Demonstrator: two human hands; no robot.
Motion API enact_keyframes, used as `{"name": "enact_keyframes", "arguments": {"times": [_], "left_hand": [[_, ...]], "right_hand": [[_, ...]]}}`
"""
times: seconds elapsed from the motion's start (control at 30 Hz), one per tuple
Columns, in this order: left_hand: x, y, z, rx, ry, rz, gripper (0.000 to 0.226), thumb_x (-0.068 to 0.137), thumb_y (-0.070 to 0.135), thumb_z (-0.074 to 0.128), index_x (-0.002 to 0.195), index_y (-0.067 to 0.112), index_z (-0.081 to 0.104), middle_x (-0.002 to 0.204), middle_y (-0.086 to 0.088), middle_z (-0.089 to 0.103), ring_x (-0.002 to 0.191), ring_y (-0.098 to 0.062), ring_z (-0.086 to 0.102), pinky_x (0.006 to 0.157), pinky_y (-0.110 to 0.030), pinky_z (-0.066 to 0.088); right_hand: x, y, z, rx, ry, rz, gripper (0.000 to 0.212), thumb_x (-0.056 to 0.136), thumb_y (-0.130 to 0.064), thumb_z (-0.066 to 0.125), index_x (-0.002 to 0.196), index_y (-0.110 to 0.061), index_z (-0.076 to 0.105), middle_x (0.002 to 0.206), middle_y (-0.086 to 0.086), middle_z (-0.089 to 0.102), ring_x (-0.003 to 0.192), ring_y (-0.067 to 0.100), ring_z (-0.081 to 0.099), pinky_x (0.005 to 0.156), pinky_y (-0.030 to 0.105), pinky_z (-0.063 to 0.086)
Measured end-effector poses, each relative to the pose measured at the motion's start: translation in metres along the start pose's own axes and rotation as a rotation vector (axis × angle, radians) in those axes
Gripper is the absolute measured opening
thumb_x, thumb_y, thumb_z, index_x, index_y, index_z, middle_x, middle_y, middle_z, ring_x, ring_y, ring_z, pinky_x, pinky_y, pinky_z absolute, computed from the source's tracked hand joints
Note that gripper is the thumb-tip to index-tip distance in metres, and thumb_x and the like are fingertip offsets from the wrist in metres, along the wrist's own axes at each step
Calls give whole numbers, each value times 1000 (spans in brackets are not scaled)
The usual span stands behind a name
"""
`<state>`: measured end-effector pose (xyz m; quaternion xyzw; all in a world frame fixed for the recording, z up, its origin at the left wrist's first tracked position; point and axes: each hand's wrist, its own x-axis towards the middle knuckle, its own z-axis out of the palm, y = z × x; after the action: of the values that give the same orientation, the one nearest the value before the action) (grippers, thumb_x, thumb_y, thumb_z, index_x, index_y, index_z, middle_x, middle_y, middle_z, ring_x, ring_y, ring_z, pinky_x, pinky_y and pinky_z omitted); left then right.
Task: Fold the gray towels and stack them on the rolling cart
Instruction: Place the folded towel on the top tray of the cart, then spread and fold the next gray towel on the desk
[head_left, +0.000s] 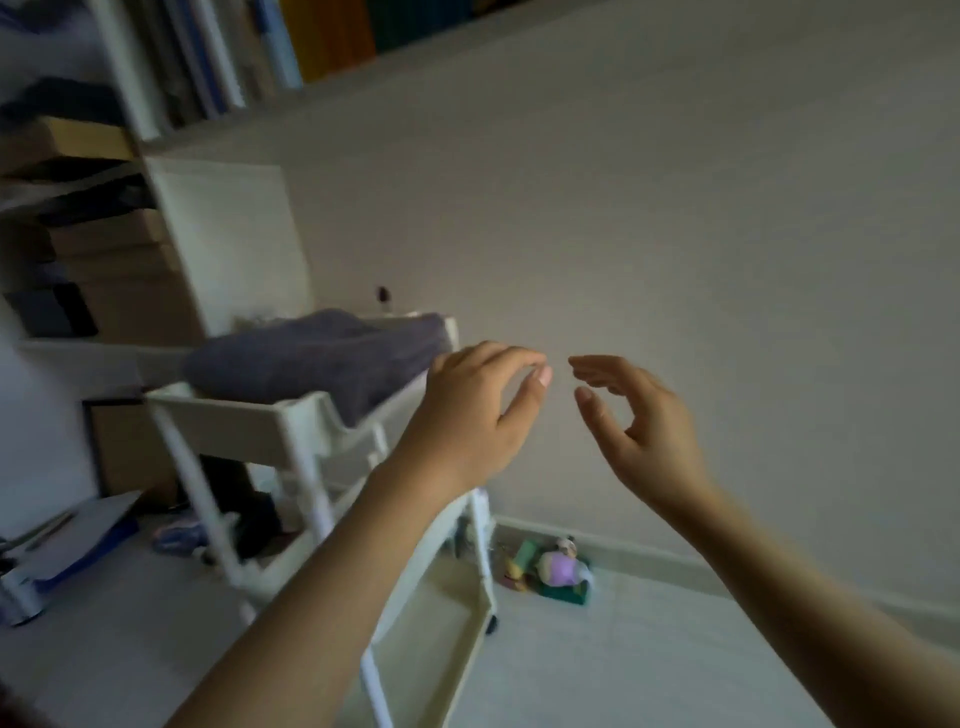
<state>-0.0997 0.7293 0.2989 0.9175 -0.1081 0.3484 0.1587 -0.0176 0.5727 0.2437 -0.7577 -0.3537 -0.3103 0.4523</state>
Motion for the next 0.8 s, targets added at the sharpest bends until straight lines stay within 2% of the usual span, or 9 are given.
{"name": "enact_keyframes", "arguments": {"times": [0.17, 0.27, 0.37, 0.47, 0.67, 0.73, 0.8], "left_hand": [[-8, 75, 119, -258, -249, 76, 57, 86, 53, 26, 115, 20, 63, 115, 4, 63, 109, -11, 55, 102, -36, 37], [-17, 125, 176, -389, -364, 85, 42, 94, 45, 36, 115, 20, 62, 117, 5, 61, 111, -10, 53, 104, -36, 36], [-28, 192, 235, -500, -529, 98, 32, 98, 35, 39, 118, 21, 60, 121, 7, 57, 115, -8, 49, 106, -35, 33], [-40, 258, 290, -579, -639, 110, 32, 98, 36, 39, 118, 22, 60, 120, 7, 56, 114, -9, 50, 105, -37, 36], [-64, 364, 393, -671, -826, 33, 35, 95, 45, 37, 115, 28, 60, 121, 8, 55, 113, -15, 51, 102, -38, 40], [-71, 412, 428, -704, -882, 8, 35, 95, 45, 37, 114, 27, 61, 121, 6, 55, 112, -16, 52, 100, -36, 42], [-78, 429, 447, -709, -910, -8, 32, 96, 39, 40, 114, 24, 62, 119, 2, 56, 110, -16, 54, 98, -33, 43]], "right_hand": [[-100, 65, -91, -147, 158, 309, 23, 90, -17, 54, 111, -22, 63, 98, -9, 65, 90, 7, 62, 79, 21, 49], [-154, 88, -139, -240, 198, 460, 23, 90, -16, 54, 110, -22, 63, 95, -9, 64, 85, 8, 62, 73, 19, 48], [-213, 111, -197, -332, 263, 597, 25, 87, -8, 56, 108, -21, 64, 90, -10, 63, 78, 1, 59, 69, 12, 46], [-261, 134, -253, -408, 288, 717, 26, 85, -5, 56, 106, -18, 64, 88, -10, 62, 78, 3, 59, 69, 19, 48], [-336, 184, -351, -515, 292, 894, 22, 87, -11, 55, 105, -18, 65, 89, -7, 62, 78, 11, 60, 71, 32, 49], [-366, 207, -391, -558, 299, 971, 22, 88, -13, 54, 106, -18, 65, 89, -7, 62, 80, 12, 60, 72, 31, 48], [-383, 217, -407, -568, 290, 1025, 22, 89, -14, 53, 108, -19, 64, 93, -5, 63, 84, 13, 60, 73, 29, 47]]}}
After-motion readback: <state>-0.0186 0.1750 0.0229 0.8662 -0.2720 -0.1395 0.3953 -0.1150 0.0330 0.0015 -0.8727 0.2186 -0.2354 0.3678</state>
